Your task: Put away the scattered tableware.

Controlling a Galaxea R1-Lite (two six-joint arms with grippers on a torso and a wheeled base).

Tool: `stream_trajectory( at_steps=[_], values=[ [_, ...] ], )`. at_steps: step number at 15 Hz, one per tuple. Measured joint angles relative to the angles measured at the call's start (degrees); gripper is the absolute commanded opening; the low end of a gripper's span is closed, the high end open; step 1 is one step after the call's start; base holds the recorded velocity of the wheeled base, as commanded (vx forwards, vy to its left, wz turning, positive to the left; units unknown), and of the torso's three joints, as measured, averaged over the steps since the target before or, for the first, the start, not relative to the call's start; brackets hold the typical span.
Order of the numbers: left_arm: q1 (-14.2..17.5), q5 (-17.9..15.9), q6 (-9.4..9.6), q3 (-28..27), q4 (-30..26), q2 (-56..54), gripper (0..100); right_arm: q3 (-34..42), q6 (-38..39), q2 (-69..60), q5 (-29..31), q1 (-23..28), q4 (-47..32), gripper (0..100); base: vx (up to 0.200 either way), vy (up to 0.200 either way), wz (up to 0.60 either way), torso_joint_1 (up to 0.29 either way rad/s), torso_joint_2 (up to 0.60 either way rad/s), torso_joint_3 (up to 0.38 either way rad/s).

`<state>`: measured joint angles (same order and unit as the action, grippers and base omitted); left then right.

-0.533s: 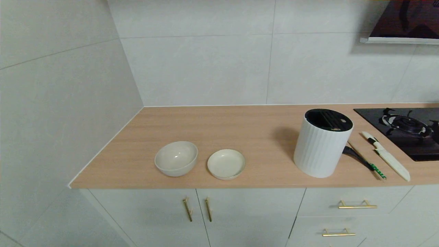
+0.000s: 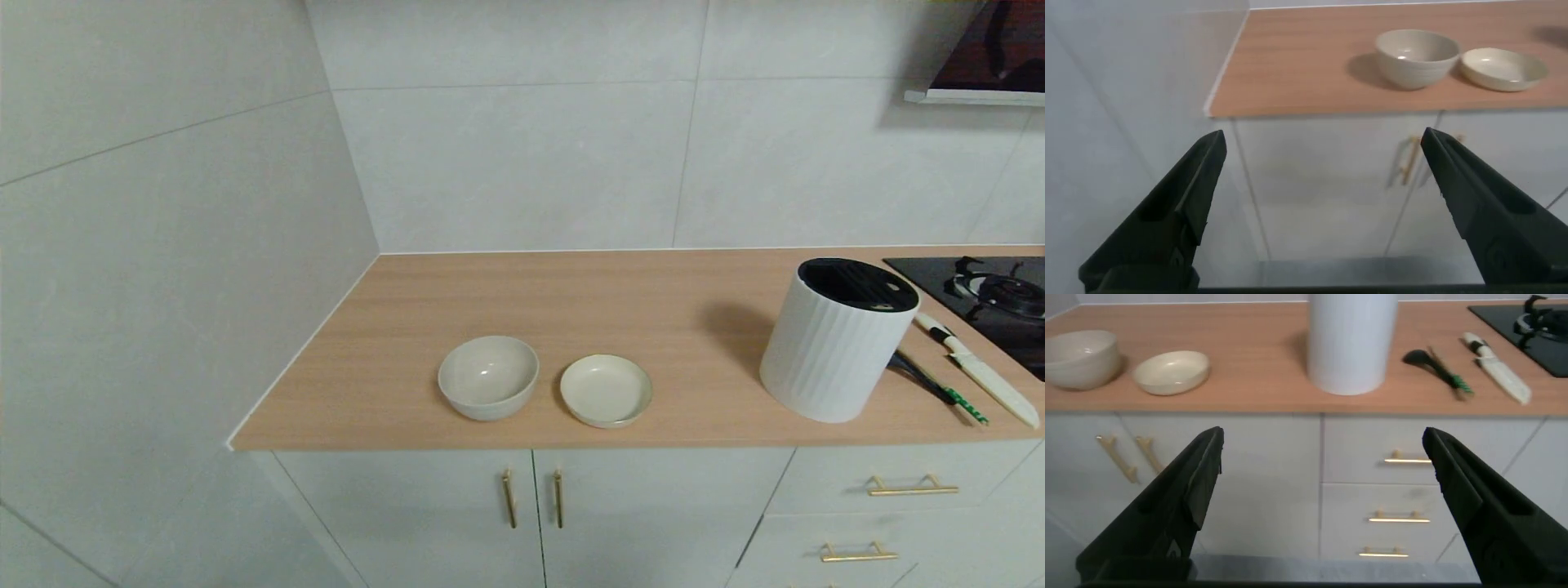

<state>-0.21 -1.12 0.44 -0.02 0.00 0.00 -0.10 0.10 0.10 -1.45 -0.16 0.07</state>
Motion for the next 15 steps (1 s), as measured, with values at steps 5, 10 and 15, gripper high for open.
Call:
stream_trajectory(
  at_steps=[5, 10, 15],
  values=[
    [0.02, -0.02, 0.0, 0.02, 0.1, 0.0, 100, 0.0, 0.0, 0.01, 0.0, 0.0, 0.0, 100, 0.0, 0.08, 0.0, 0.001, 0.0, 0.002],
    [0.02, 0.0, 0.0, 0.02, 0.0, 0.0, 100, 0.0, 0.06, 0.0, -0.02, 0.09, 0.0, 100, 0.0, 0.0, 0.0, 0.0, 0.0, 0.0],
    [0.02, -0.02, 0.0, 0.02, 0.05, 0.0, 100, 0.0, 0.09, 0.01, 0.0, 0.02, 0.0, 100, 0.0, 0.0, 0.0, 0.0, 0.0, 0.0]
  ],
)
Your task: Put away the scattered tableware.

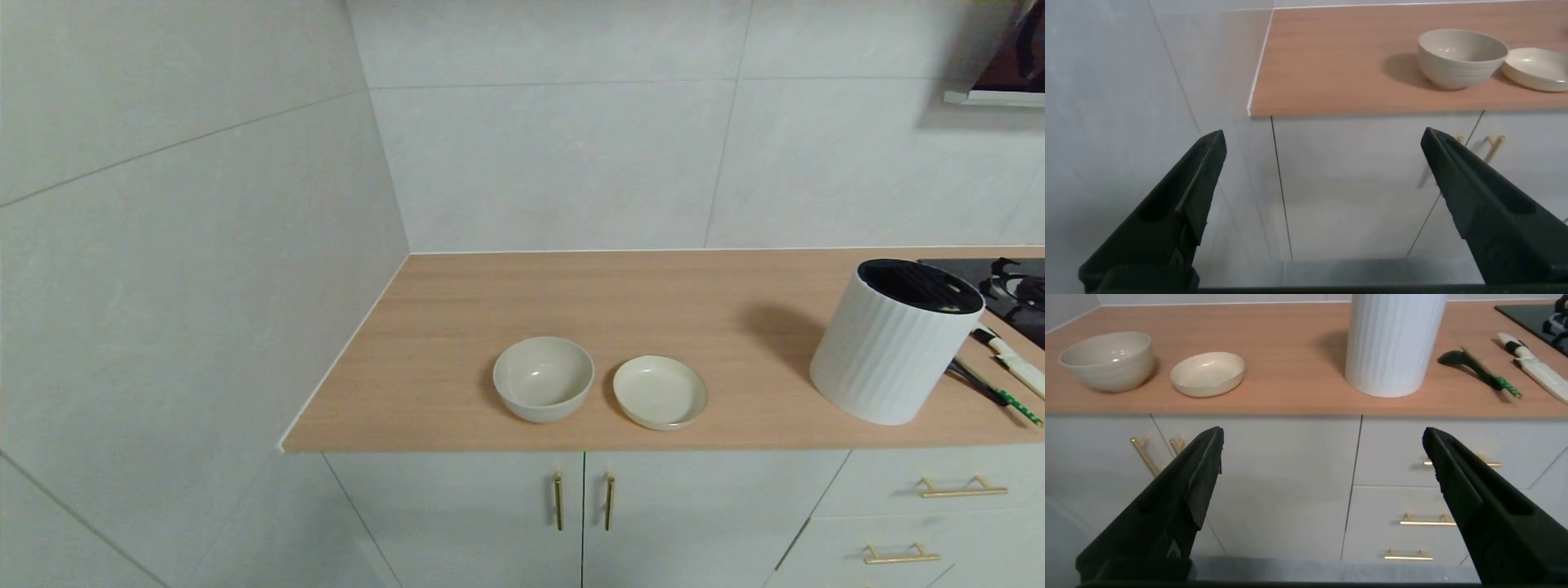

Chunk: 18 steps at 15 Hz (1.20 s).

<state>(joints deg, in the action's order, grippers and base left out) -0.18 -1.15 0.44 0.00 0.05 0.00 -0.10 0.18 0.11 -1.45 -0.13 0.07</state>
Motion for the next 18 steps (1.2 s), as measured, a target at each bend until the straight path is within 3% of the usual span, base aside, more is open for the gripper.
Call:
stream_trajectory(
  at_steps=[5, 18],
  values=[
    [0.0, 0.02, -0.09, 0.0, 0.0, 0.0, 100, 0.0, 0.0, -0.01, -0.02, -0.05, 0.0, 100, 0.0, 0.0, 0.0, -0.114, 0.24, 0.126],
    [0.0, 0.0, -0.09, 0.0, 0.02, 0.0, 100, 0.0, 0.0, -0.01, -0.02, -0.02, 0.0, 100, 0.0, 0.0, 0.0, -0.239, 0.53, 0.289]
  ],
)
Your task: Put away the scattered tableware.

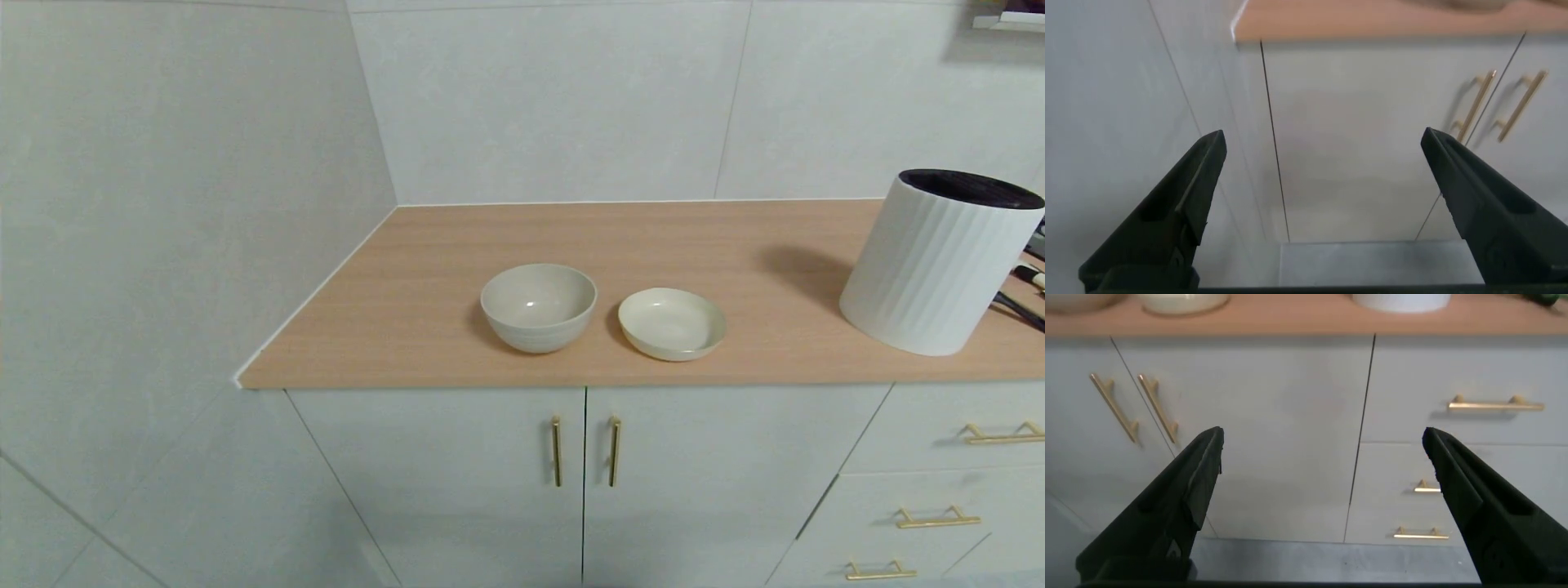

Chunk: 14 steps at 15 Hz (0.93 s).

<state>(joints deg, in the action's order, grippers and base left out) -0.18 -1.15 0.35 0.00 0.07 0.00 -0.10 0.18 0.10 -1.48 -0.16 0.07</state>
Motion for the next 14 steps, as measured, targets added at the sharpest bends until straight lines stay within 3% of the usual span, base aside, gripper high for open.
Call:
stream_trajectory(
  at_steps=[14],
  values=[
    [0.0, 0.0, -0.02, 0.0, -0.02, 0.0, 100, 0.0, 0.0, 0.0, 0.0, 0.0, 0.0, 100, 0.0, 0.0, 0.0, -0.182, 0.48, 0.292]
  ],
)
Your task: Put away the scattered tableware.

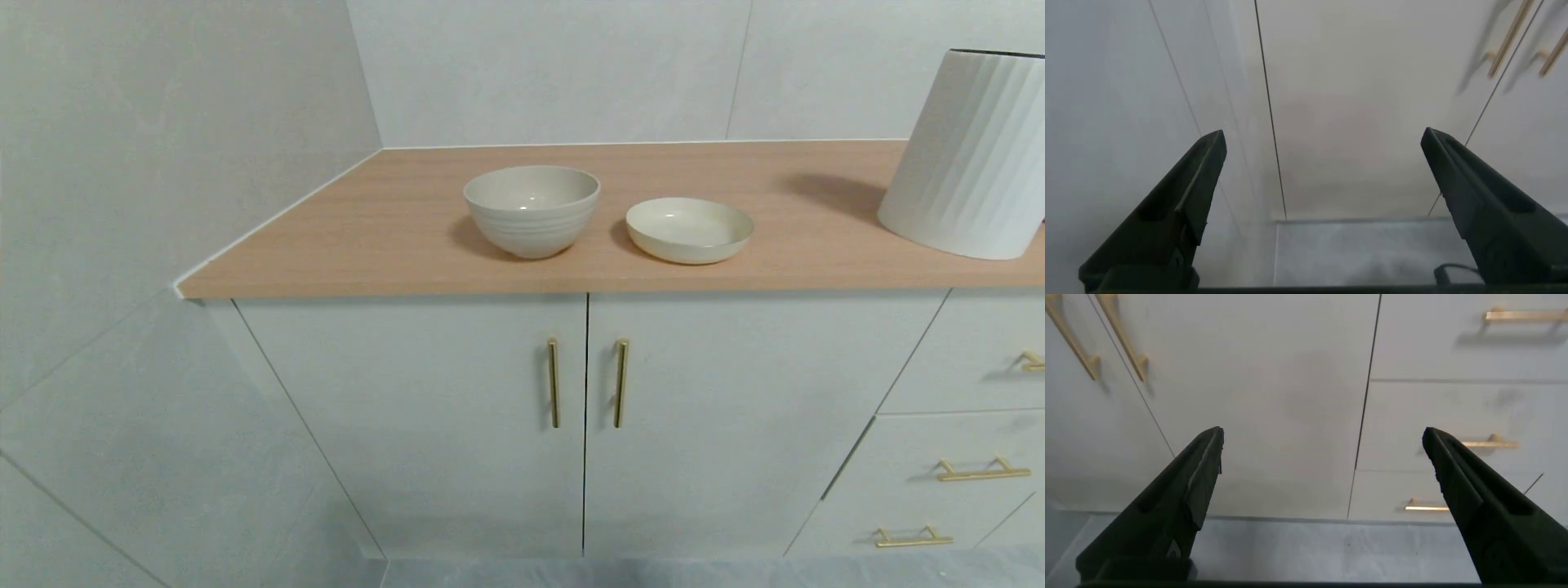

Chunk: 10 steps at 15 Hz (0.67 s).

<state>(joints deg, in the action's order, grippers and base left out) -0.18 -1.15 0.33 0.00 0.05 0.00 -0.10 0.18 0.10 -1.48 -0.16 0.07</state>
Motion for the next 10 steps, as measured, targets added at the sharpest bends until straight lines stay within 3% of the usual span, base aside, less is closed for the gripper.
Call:
stream_trajectory(
  at_steps=[4, 10],
  values=[
    [0.0, 0.0, 0.02, 0.0, 0.02, 0.0, 100, 0.0, 0.0, 0.0, 0.02, 0.0, 0.0, 100, 0.0, 0.0, 0.0, -0.102, 0.38, 0.269],
    [0.0, 0.02, 0.02, -0.02, -0.05, 0.0, 100, 0.0, -0.11, 0.0, 0.0, 0.0, 0.0, 100, 0.0, 0.0, 0.0, -0.008, 0.03, 0.027]
  ],
)
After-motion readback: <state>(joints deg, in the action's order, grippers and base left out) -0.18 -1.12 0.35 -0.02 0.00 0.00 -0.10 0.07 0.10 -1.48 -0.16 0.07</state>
